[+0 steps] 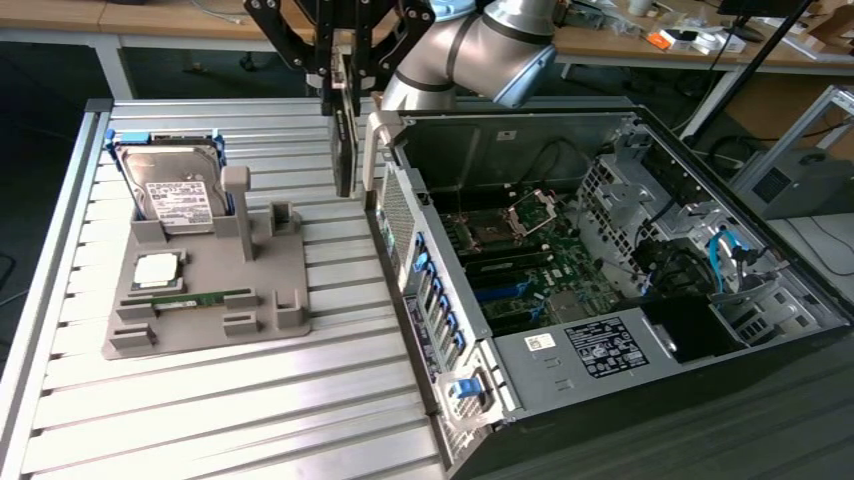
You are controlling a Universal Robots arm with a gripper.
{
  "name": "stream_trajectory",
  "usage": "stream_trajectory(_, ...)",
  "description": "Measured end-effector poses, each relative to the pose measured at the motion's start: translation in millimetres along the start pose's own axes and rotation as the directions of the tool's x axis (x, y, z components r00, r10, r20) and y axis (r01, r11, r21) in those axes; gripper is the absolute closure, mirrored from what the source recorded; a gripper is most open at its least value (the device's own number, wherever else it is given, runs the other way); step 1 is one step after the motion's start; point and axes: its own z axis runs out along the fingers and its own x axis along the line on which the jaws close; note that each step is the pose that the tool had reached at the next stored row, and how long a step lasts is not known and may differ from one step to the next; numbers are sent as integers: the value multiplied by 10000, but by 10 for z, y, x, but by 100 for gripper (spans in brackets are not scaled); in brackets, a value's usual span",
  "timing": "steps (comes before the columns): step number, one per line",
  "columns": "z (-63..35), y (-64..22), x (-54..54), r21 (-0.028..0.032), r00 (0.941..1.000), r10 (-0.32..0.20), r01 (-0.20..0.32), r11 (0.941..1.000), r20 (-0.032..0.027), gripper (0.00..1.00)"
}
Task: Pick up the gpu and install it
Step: 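Pick up the gpu and move the gpu toward the slot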
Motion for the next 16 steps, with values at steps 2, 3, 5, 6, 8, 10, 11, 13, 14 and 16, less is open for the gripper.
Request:
stream_trajectory(2, 1, 0, -13, -1, 10000, 0, 0, 10000, 1, 73)
stream_trajectory(3, 1, 0, -21, 0, 10000, 0, 0, 10000, 0, 73)
stream_trajectory(5, 2, 1, -31, 0, 10000, 0, 0, 10000, 1, 73)
stream_trajectory(6, 2, 1, -35, 0, 10000, 0, 0, 10000, 0, 73)
stream_trajectory(8, 3, 1, -45, 0, 10000, -1, 1, 10000, 0, 73)
stream_trajectory(10, 4, 2, -54, 1, 10000, -1, 1, 10000, 0, 73)
stream_trajectory(11, 3, 2, -58, 1, 10000, -1, 1, 10000, 0, 73)
stream_trajectory(13, 4, 3, -68, 1, 10000, 0, 0, 10000, 0, 73)
stream_trajectory(14, 5, 3, -72, 1, 10000, -1, 1, 10000, 0, 73)
stream_trajectory(16, 7, 3, -88, 1, 10000, 0, 0, 10000, 0, 73)
